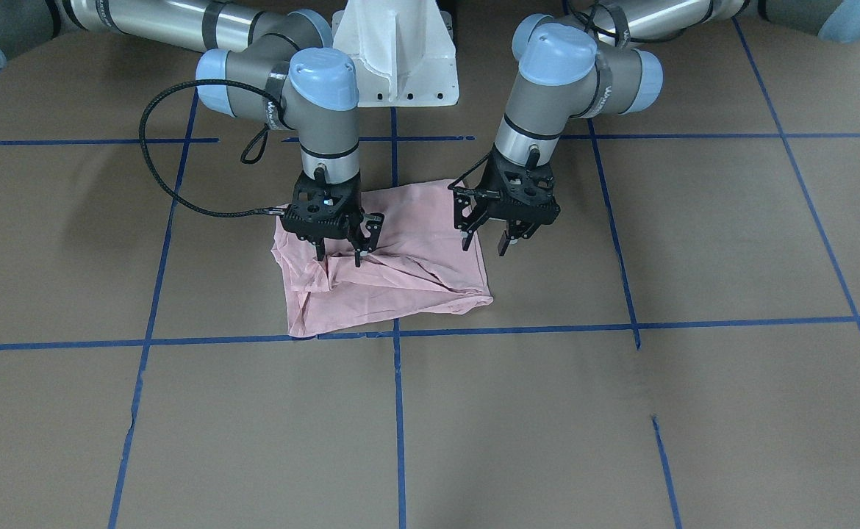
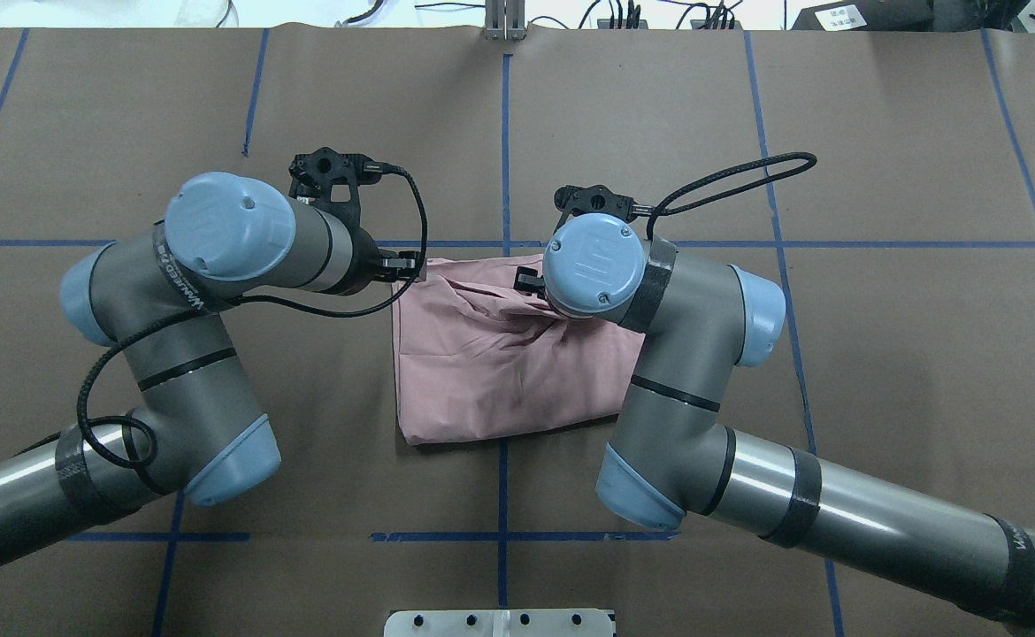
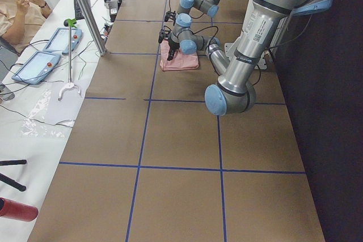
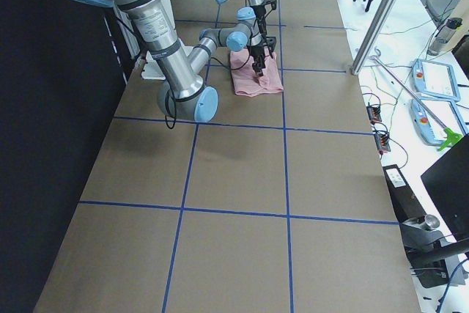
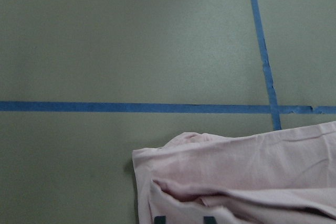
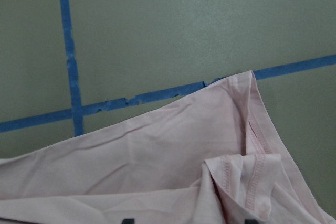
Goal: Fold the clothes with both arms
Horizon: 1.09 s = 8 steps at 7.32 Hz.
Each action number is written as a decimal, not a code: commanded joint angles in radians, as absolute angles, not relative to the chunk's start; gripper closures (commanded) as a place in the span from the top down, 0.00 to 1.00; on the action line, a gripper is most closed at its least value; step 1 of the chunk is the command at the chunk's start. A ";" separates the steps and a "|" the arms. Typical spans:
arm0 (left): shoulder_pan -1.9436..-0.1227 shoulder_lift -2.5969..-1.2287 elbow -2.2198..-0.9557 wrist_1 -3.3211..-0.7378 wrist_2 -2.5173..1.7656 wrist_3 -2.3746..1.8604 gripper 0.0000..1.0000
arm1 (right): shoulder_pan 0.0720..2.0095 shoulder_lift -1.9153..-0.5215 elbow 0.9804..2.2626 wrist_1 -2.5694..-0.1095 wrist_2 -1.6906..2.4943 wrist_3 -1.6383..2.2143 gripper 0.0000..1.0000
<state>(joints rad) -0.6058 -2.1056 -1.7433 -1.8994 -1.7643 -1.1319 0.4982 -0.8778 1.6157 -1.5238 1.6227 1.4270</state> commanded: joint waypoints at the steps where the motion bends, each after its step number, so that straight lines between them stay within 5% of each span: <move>1: -0.665 -2.039 -1.849 -1.876 -1.828 -1.031 1.00 | 0.575 -0.891 1.699 -1.584 1.757 1.346 1.00; 4: -0.818 -1.950 -2.080 -1.558 -1.905 -0.676 1.00 | 0.717 -1.004 1.947 -1.817 1.900 1.082 1.00; 8: -1.260 -1.795 -2.047 -1.470 -2.068 0.028 1.00 | 1.122 -1.356 2.033 -1.862 2.074 0.396 1.00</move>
<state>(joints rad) -1.1333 -1.8431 -2.0686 -1.4758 -2.0352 -0.1619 0.9892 -1.2292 2.0272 -1.8656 2.0476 0.6195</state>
